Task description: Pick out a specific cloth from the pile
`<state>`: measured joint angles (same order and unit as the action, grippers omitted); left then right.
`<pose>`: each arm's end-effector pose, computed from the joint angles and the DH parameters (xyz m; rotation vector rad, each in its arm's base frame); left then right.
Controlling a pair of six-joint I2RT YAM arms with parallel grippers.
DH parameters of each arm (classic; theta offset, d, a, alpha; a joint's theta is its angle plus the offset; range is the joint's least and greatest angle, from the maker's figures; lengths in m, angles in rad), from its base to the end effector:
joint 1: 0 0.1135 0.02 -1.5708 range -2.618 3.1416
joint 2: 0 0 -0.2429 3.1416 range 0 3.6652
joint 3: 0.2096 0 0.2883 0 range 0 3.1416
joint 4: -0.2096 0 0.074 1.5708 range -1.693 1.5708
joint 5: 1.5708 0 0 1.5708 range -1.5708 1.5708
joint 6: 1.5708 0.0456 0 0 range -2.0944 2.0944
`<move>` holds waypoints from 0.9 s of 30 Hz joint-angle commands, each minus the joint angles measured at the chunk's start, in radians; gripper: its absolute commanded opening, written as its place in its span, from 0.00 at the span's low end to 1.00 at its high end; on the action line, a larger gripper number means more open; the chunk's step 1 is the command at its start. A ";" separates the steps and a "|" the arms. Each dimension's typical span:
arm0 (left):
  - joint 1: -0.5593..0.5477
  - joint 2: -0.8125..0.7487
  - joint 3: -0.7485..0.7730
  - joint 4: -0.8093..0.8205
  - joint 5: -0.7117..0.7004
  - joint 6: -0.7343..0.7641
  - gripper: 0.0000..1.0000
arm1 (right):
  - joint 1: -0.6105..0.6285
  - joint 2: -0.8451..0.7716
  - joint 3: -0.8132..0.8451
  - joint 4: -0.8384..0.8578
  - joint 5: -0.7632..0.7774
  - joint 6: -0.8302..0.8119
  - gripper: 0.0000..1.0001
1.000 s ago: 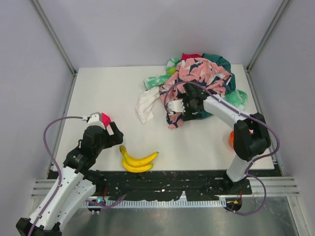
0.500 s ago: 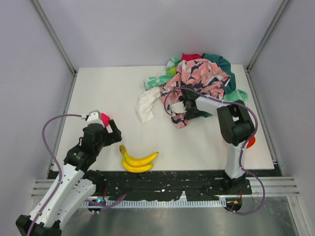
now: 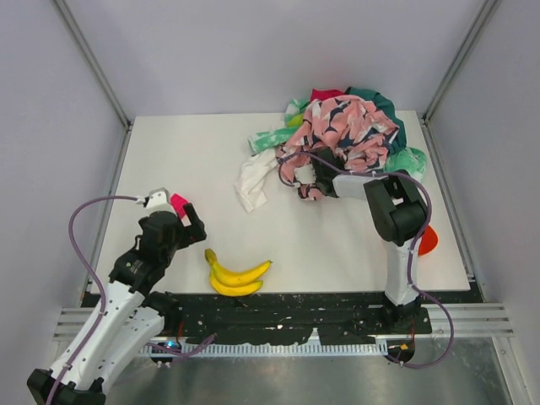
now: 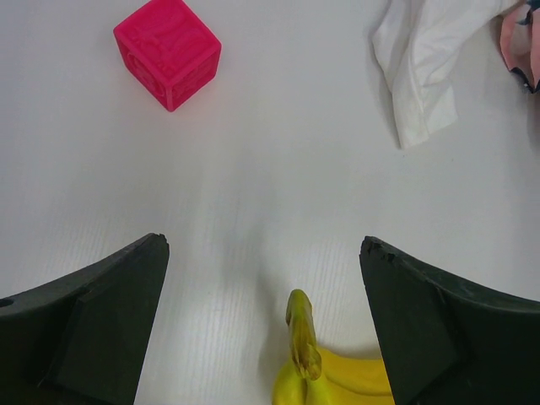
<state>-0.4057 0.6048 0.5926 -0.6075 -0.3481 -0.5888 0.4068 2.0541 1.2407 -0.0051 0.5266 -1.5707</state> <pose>0.1881 -0.0639 0.2403 -0.3897 2.1192 -0.1955 0.4202 0.1561 0.0821 -1.9895 1.6357 -1.1327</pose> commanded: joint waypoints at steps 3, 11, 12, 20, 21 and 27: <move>-0.002 0.048 0.047 0.167 0.047 0.033 1.00 | -0.002 -0.093 0.048 0.668 0.104 0.156 0.06; -0.002 0.355 0.269 0.359 0.202 0.113 1.00 | -0.043 -0.264 0.146 0.458 -0.010 0.578 0.05; -0.002 0.415 0.327 0.361 0.215 0.122 1.00 | -0.060 -0.262 0.155 0.452 -0.013 0.607 0.05; -0.002 1.020 0.930 0.313 0.317 0.167 1.00 | -0.209 -0.229 0.230 0.280 -0.097 0.776 0.05; -0.002 1.121 1.052 0.273 0.343 0.162 1.00 | -0.239 -0.226 0.241 0.248 -0.105 0.790 0.06; -0.004 1.743 1.948 0.052 0.484 0.072 1.00 | -0.338 -0.169 0.302 0.120 -0.158 0.867 0.05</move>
<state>-0.4057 2.0697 2.1094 -0.4156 0.0143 -0.4603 0.1123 1.8706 1.4769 0.1852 0.4072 -0.7910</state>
